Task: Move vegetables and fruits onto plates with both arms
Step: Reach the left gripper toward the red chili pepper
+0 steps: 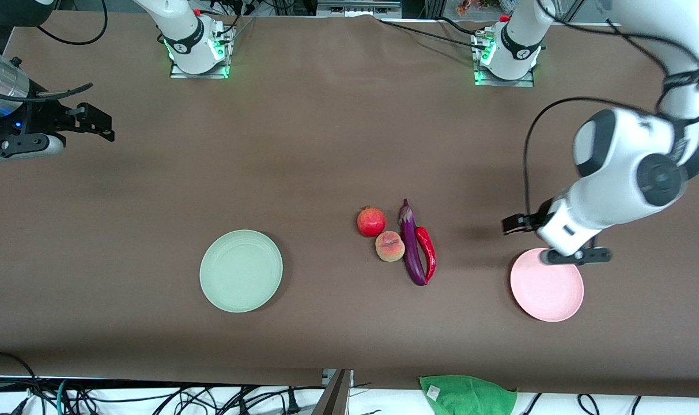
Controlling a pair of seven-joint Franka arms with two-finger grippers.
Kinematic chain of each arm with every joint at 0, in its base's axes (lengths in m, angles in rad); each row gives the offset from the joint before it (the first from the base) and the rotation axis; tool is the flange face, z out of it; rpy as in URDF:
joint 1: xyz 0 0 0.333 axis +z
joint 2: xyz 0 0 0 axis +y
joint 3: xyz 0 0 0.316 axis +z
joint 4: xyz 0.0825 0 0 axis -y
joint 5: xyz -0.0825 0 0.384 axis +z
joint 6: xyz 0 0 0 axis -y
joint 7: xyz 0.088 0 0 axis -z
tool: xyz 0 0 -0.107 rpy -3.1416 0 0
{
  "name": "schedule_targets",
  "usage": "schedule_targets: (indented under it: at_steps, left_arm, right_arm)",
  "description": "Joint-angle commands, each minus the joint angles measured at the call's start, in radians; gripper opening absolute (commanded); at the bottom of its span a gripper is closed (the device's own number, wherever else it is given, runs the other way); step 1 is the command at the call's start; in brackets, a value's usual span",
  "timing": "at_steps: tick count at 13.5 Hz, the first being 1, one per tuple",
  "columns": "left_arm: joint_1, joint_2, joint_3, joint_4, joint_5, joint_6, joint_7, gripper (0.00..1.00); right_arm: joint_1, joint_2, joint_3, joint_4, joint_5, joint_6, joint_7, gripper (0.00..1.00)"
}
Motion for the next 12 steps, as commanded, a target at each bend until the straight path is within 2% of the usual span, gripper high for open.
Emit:
schedule_targets:
  at_steps: [1,7,9,11,12]
  left_arm:
    - [-0.043,0.063,-0.002,0.013,0.019,0.071,-0.074,1.0]
    - [-0.121,0.196,0.0,0.013,0.033,0.243,-0.21,1.0]
    - [-0.153,0.226,-0.002,0.012,0.156,0.266,-0.317,1.0]
    - [-0.176,0.256,-0.02,0.006,0.195,0.294,-0.425,1.0]
    - [-0.186,0.266,-0.028,-0.022,0.199,0.347,-0.463,1.0]
  right_arm:
    - [-0.004,0.001,-0.002,0.011,0.015,-0.014,-0.008,1.0]
    - [-0.005,0.003,-0.012,0.011,0.015,-0.014,-0.008,1.0]
    - [-0.005,0.003,-0.012,0.011,0.015,-0.014,-0.008,1.0]
    - [-0.007,0.003,-0.013,0.007,0.015,-0.014,-0.008,1.0]
    - [-0.005,0.0,-0.013,0.004,0.015,-0.014,-0.008,1.0]
